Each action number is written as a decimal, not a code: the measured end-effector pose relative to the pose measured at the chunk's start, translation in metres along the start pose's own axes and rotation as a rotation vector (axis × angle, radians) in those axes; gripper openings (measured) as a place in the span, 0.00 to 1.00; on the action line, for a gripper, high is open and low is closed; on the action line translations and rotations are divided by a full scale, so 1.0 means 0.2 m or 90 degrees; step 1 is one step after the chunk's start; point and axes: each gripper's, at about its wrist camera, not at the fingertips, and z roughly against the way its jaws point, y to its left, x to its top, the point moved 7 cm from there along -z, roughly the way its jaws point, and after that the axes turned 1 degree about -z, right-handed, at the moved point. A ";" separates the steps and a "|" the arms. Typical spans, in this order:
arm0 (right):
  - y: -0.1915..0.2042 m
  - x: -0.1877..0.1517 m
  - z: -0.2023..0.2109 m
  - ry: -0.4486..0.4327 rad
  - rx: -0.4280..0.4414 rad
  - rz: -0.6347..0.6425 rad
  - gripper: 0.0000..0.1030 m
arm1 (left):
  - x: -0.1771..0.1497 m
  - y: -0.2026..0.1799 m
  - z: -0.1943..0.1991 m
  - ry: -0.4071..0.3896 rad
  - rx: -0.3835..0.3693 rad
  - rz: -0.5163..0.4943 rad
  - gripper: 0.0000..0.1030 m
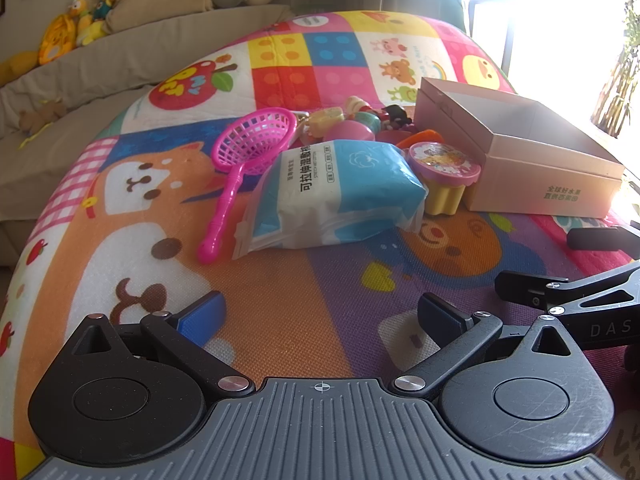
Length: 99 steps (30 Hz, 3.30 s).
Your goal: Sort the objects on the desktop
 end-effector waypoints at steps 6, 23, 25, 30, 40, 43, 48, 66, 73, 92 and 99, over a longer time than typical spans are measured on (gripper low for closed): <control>0.00 0.00 0.00 0.000 0.000 0.000 1.00 | 0.00 0.00 0.00 0.000 0.000 0.000 1.00; 0.00 0.00 0.00 0.000 0.000 0.000 1.00 | 0.00 0.00 0.00 0.000 0.000 0.000 1.00; 0.00 0.00 0.00 0.000 0.000 0.000 1.00 | 0.00 0.00 0.00 0.000 0.000 0.000 1.00; 0.00 0.00 0.00 0.000 0.000 0.000 1.00 | 0.00 0.00 0.00 0.000 0.000 0.001 1.00; 0.00 0.00 0.00 0.000 0.000 0.000 1.00 | 0.00 0.00 0.00 0.000 0.000 0.001 1.00; 0.00 0.00 0.00 0.000 0.000 0.000 1.00 | 0.00 0.00 0.00 0.000 0.000 0.001 1.00; 0.00 0.00 0.00 0.000 0.000 0.000 1.00 | 0.00 0.00 0.00 0.000 0.000 0.001 1.00; 0.02 0.02 -0.01 0.069 -0.023 -0.005 1.00 | 0.02 0.05 0.00 0.039 -0.050 -0.040 1.00; 0.15 0.17 0.11 -0.049 -0.035 0.091 1.00 | 0.08 0.27 0.03 0.025 0.024 0.023 1.00; 0.38 0.44 -0.17 0.036 0.005 0.118 0.30 | 0.02 0.33 0.14 0.016 -0.001 0.029 1.00; 0.24 0.15 0.19 0.015 0.009 0.098 0.47 | 0.05 0.26 0.15 0.013 -0.054 0.040 1.00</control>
